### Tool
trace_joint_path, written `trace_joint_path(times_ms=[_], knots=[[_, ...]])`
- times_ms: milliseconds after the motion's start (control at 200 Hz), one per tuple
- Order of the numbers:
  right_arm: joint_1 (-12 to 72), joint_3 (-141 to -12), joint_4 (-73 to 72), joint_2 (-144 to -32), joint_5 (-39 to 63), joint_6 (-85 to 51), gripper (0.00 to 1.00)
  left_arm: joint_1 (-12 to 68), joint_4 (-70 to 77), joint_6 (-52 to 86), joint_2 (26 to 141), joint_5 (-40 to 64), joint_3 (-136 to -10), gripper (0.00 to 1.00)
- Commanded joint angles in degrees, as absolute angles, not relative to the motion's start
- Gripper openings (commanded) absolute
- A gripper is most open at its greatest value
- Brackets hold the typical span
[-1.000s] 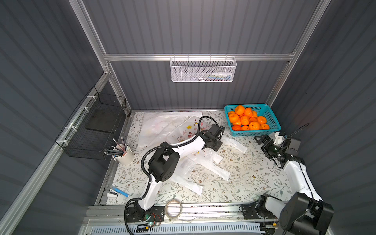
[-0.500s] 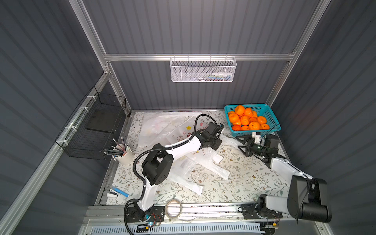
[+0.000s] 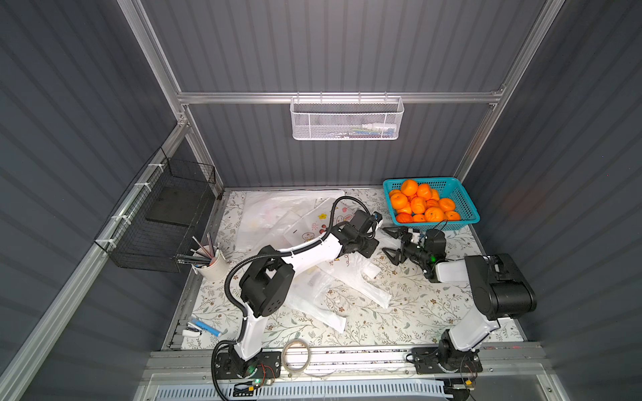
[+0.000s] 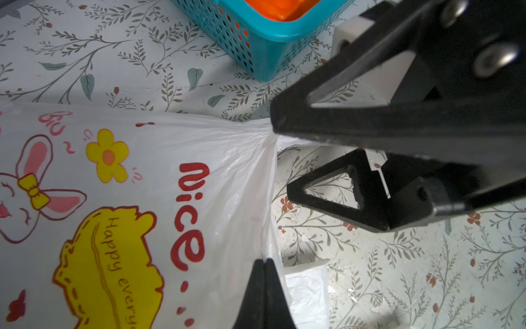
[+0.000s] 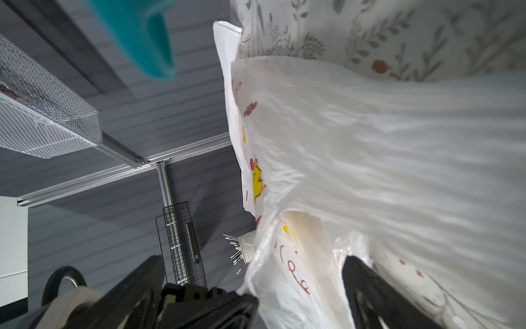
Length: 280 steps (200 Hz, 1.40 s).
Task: Place the oranges into plastic bags & tie knots
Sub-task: Open the plastic bag at the center of the board.
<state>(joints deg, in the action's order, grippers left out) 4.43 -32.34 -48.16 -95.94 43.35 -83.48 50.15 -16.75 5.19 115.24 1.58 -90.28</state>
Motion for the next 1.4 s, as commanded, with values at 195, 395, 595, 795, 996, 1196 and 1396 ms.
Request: trace_joint_path(times_ms=[195, 395, 595, 795, 996, 1196, 1396], knots=[[6.1, -36.7, -48.6, -98.4, 41.3, -85.5, 0.78, 49.8, -15.6, 5.6, 112.4, 2.8, -89.0, 0.0], [7.9, -37.1, -50.3, -100.8, 40.2, -87.4, 0.67, 49.9, -14.3, 5.7, 111.4, 2.4, -87.7, 0.0], [8.5, -37.2, -50.2, -100.4, 39.6, -87.7, 0.39, 49.9, -13.7, 5.7, 110.7, 2.3, -86.8, 0.0], [8.7, -36.4, -47.2, -97.1, 38.2, -86.5, 0.0, 49.9, -12.0, 5.5, 108.6, 2.2, -84.4, 0.08], [9.4, -36.9, -45.8, -94.9, 37.8, -86.4, 0.0, 50.1, -9.3, 3.3, 105.9, 3.2, -79.2, 0.64], [9.9, -37.3, -45.2, -93.6, 37.4, -86.4, 0.0, 52.5, -8.8, 1.6, 107.7, -4.4, -78.0, 0.79], [10.6, -37.1, -45.0, -92.6, 37.1, -86.6, 0.0, 52.6, -8.8, 3.2, 111.1, -12.9, -80.2, 0.79]])
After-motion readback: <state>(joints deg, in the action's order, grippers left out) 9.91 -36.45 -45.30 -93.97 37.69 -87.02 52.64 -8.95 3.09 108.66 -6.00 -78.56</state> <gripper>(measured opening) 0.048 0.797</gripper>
